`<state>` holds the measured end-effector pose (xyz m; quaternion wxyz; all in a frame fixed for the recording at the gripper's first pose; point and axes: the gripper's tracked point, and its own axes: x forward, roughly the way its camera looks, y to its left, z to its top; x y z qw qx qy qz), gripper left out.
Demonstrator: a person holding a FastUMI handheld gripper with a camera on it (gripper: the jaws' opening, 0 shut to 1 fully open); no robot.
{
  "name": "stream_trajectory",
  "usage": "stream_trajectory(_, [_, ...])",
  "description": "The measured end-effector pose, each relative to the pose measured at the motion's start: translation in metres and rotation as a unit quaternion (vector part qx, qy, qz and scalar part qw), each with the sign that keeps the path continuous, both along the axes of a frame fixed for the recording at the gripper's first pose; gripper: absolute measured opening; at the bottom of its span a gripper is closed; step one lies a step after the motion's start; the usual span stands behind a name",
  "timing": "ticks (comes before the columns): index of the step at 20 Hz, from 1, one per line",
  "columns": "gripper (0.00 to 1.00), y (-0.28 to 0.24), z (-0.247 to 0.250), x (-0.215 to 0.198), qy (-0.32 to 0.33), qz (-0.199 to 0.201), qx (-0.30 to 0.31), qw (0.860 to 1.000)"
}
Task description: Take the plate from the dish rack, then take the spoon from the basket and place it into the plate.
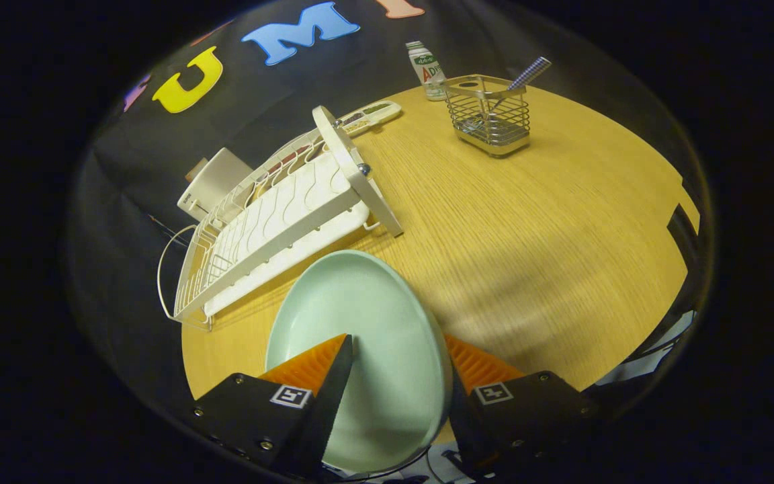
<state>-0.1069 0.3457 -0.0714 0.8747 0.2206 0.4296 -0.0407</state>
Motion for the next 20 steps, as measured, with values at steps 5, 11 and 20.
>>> stream_trajectory(5, [0.73,-0.041,0.04,0.02,-0.066,-0.054,-0.026,0.996])
stream_trajectory(11, [0.73,-0.129,0.113,0.065,-0.154,-0.168,-0.072,0.971])
stream_trajectory(20, [0.73,-0.227,0.137,0.123,-0.177,-0.293,-0.083,0.936])
